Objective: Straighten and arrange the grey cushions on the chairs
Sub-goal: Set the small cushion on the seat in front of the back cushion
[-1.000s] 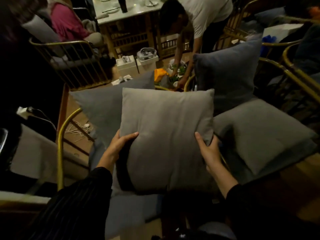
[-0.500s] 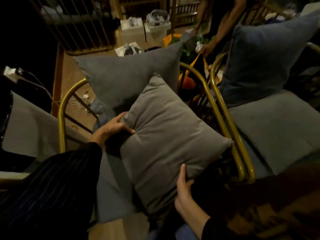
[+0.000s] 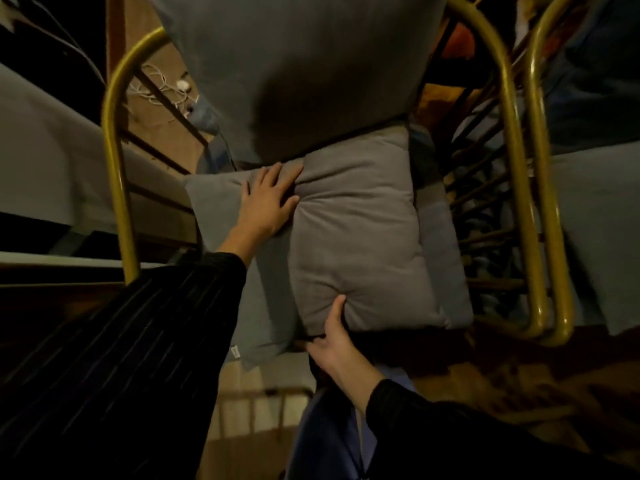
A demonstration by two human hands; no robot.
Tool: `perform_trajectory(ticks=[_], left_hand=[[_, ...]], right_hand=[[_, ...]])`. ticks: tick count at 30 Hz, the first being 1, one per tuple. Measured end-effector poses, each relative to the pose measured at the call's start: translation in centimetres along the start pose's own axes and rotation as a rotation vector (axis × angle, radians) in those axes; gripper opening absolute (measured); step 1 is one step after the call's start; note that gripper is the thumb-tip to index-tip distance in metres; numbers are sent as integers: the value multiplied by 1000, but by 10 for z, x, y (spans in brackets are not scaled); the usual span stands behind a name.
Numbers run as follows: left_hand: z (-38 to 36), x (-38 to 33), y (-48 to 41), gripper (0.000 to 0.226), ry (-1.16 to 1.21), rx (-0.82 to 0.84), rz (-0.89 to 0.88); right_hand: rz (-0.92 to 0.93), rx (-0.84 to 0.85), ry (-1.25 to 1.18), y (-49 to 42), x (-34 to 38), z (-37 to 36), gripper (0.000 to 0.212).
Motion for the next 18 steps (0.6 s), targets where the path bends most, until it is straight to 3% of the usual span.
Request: perform_trajectory(ticks=[5,9,12,14,16,17,18], left_hand=[[-10,21,48,60,201,-245,178],[-34,44,91,70,308,-297,338],[-55,61,127,83,441,-287,489],[-73,73,146,94,614,-257,595],[-92,82,159,108,836,-202,673],[-99,85,163,114,941,-185,703],[-103,86,166,120,1030,-165,736]], right_hand=[[-35,-36,166,1,16,11,83],[-44,-35,291,18,56,13,54],[58,15,429,45,110,-6,46],[188,70,576,60,152,-24,35],[554,-33,786,74,210,-34,20],[757,-122,898,79,239,-36,25],[890,-183,1016,86,253,-39,46]])
Point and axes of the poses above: each hand's wrist, its own y-axis away from the middle knuckle, its own z-axis out of the back of the hand, x = y × z, the point moved 9 cm from there along -y, towards the middle knuckle, and after that the axes turned 9 degrees about -y, right-handed, at the moved point
